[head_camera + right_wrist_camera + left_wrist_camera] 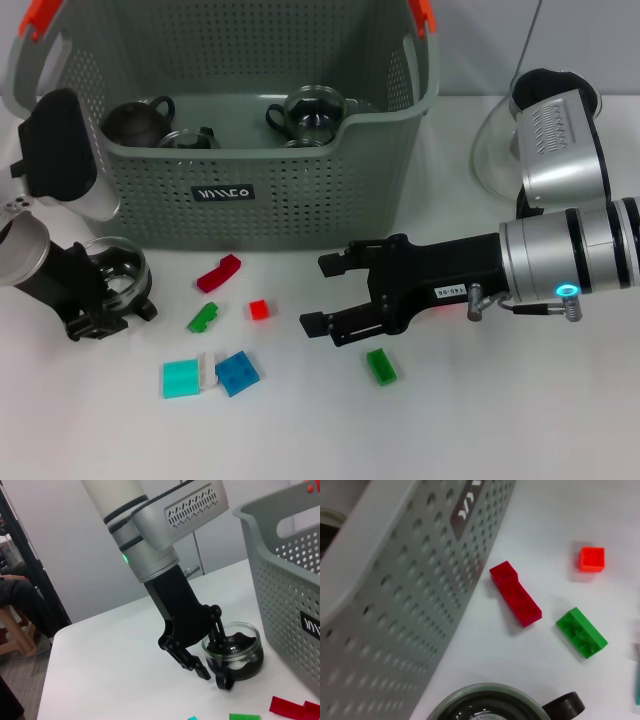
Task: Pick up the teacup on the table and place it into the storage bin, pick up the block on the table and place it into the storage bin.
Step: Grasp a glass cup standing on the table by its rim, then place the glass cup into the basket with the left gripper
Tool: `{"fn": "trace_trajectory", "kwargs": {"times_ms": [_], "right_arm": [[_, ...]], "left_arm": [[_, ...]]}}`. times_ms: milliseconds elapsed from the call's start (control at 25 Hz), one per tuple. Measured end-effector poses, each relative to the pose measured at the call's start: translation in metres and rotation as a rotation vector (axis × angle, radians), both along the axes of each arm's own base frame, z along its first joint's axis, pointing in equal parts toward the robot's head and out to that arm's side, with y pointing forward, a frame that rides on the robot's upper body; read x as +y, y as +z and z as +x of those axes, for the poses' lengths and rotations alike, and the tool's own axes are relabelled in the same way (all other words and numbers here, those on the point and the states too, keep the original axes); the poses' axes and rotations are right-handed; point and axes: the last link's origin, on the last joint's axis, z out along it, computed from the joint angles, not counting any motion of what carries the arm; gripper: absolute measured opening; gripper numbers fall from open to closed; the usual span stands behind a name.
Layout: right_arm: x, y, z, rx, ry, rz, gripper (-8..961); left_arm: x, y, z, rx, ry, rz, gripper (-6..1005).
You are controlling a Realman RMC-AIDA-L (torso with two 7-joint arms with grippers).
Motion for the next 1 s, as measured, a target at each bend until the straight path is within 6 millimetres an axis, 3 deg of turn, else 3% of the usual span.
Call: {"fn": "trace_trajectory", "kwargs": {"times_ms": [520,680,1000], "right_arm": [[-0.002,0.0,0.001,0.001,-0.004,-0.006,924],[-0.002,0.001,0.002,0.0,-0.004,-0.005,924],[0.0,0.005,0.006,-0.006,-0.01,0.004,924]], "left_arm": [[-0.004,0.001,0.003,-0.012,0.034,0.0,29],[-0.008,0.006,0.007,-0.049,0.06,0.006,29],[-0.028,0.021,0.026,-0.33,0.192,-0.03,29]]}}
